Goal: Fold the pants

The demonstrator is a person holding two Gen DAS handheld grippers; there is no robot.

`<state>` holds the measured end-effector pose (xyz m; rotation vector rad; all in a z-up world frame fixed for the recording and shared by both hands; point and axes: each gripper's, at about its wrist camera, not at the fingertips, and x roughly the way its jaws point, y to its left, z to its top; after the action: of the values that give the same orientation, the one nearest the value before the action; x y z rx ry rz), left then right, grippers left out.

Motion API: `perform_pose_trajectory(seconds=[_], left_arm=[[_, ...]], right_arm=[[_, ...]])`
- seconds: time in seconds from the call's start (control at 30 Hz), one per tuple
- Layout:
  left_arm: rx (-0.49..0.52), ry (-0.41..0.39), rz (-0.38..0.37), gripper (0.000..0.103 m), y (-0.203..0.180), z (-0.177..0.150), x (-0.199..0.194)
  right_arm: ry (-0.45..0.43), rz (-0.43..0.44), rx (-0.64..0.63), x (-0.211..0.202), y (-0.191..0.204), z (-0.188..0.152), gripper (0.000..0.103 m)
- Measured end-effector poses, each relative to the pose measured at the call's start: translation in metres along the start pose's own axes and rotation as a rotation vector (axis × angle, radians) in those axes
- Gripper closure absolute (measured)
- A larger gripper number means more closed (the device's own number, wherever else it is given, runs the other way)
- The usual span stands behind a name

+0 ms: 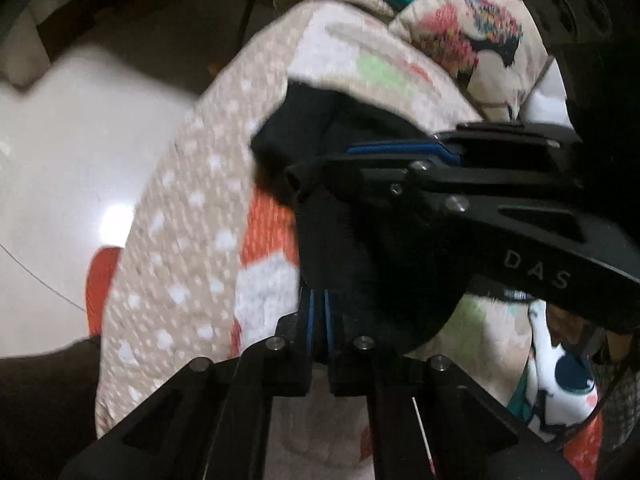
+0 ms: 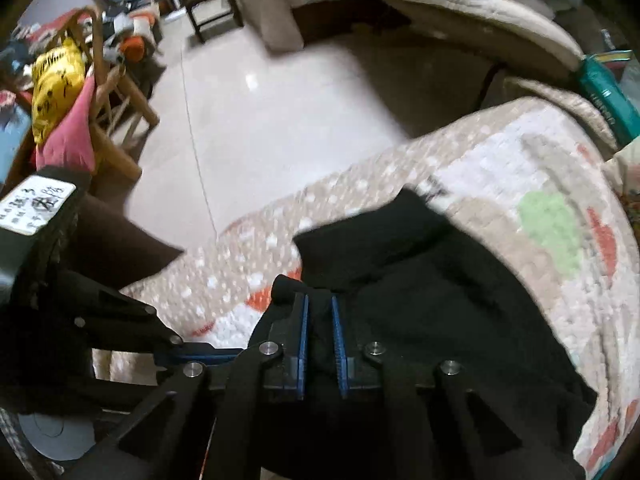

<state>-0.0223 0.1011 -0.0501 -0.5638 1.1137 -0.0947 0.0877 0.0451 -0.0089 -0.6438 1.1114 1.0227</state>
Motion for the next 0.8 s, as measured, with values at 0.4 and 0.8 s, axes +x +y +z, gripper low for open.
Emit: perform_pose_trajectory(seconds=[0.4, 0.8], left_arm=[[-0.1, -0.025, 0.127, 0.098, 0.025, 0.065, 0.007], [-0.142, -0.011, 0.107, 0.097, 0.029, 0.053, 0.018]], right_arm=[[-0.153, -0.053, 0.27, -0.007, -0.061, 0.056, 0.1], [-0.099, 0.01, 0.206, -0.015, -0.056, 0.029, 0.054]])
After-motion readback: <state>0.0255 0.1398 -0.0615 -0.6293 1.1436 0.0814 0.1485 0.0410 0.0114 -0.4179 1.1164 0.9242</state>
